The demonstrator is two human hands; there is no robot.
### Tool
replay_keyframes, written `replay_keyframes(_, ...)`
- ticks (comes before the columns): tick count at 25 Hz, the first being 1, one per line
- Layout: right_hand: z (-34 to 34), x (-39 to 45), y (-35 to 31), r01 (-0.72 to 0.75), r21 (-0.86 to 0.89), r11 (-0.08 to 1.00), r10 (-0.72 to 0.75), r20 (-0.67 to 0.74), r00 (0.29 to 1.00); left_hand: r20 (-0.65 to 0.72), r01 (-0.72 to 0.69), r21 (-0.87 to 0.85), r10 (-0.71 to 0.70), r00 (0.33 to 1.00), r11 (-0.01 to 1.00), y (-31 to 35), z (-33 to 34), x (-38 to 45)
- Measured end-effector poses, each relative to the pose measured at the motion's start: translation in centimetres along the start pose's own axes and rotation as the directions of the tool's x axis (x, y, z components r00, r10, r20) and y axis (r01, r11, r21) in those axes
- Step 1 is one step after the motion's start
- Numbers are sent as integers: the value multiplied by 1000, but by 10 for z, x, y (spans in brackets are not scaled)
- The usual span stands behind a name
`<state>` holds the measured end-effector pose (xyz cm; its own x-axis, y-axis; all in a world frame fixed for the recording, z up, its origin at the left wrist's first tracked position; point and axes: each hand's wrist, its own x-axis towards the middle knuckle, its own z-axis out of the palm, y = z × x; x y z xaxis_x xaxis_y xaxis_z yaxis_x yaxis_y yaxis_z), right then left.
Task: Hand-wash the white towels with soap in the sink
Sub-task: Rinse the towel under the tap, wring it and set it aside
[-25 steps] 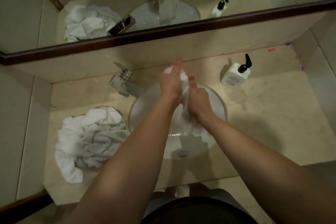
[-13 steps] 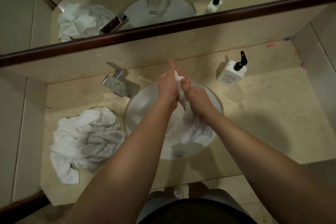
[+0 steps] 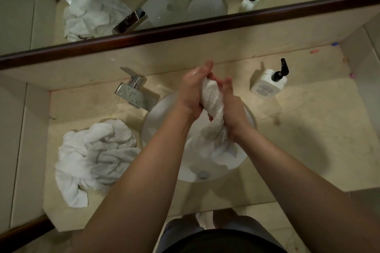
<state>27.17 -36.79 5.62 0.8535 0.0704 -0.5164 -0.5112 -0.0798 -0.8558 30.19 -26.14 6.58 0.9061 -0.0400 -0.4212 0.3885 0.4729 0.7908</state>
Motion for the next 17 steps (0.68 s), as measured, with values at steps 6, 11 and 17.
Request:
replay_keyframes(6, 11, 10, 14, 19, -170, 985, -38, -105, 994, -358, 54, 146, 2, 934, 988, -5, 10, 2)
replay_keyframes(11, 16, 18, 23, 48, -318, 947, -97, -141, 985, -520, 142, 209, -13, 854, 968, -15, 6, 15)
replay_keyframes(17, 11, 18, 35, 146, -415, 898, -233, -169, 958, -554, 96, 95, -28, 832, 991, -24, 12, 14)
